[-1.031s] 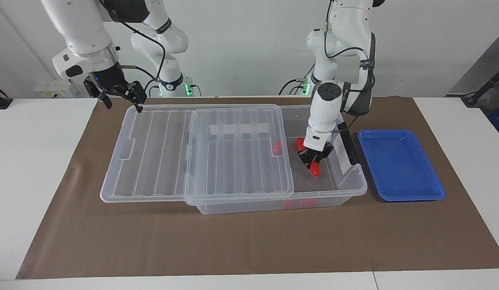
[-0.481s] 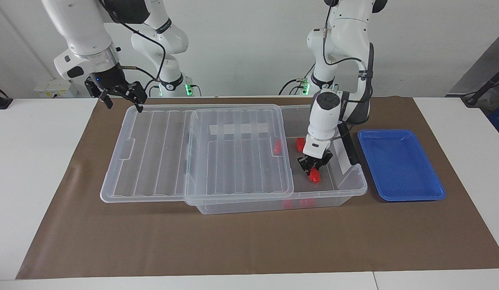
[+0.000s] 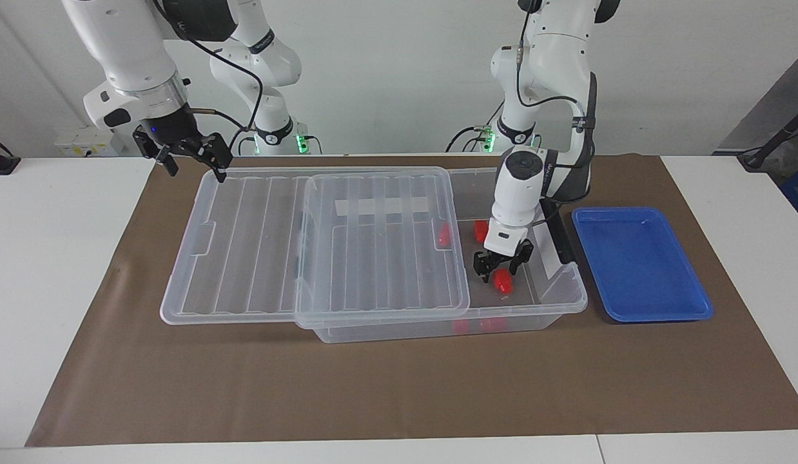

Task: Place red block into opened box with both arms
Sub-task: 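Lower the red block into the box beside the other blocks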

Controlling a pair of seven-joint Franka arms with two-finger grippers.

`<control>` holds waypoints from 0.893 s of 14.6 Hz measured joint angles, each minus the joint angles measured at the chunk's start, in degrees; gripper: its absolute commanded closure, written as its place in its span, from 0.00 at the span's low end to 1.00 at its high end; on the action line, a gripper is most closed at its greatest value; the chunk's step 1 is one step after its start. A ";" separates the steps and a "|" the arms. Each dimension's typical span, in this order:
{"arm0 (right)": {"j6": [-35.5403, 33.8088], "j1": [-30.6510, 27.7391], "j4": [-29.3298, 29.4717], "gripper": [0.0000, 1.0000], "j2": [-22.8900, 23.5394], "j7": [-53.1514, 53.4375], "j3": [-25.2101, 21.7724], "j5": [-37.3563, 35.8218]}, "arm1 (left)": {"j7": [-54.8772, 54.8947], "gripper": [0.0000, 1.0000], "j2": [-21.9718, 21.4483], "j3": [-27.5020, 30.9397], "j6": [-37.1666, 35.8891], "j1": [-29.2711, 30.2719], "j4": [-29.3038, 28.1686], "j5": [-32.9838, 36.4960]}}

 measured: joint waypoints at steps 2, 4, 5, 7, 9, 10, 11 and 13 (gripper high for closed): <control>0.06 -0.01 -0.17 0.00 -0.09 0.00 0.00 0.00 | 0.00 0.00 0.01 0.02 0.04 0.00 0.01 0.04; 0.64 -0.05 -0.41 0.00 -0.16 0.00 0.00 0.00 | 0.00 0.00 0.02 0.05 0.04 0.00 0.17 0.07; 1.32 -0.12 -0.66 0.00 -0.16 0.00 -0.01 0.00 | 0.00 0.00 0.02 0.08 -0.01 0.00 0.34 0.08; 2.28 -0.58 -1.25 0.04 -0.16 0.00 -0.02 0.00 | 0.00 0.00 0.02 0.11 -0.81 0.00 1.05 0.12; 3.55 -1.39 -2.02 0.10 -0.19 0.00 -0.04 0.00 | 0.01 0.00 0.00 0.11 -3.13 0.00 2.45 0.20; 4.43 -1.88 -2.59 0.21 -0.19 -0.07 -0.05 0.00 | 0.01 0.00 -0.08 0.11 -4.35 0.00 3.25 0.26; 5.41 -2.40 -3.17 0.35 -0.19 -0.62 -0.05 0.00 | 0.01 0.00 -0.27 0.11 -5.37 0.00 3.85 0.30; 7.62 -3.66 -4.56 0.62 -0.21 -2.87 -0.09 0.00 | 0.01 0.00 -1.39 0.11 -7.53 0.00 4.58 0.43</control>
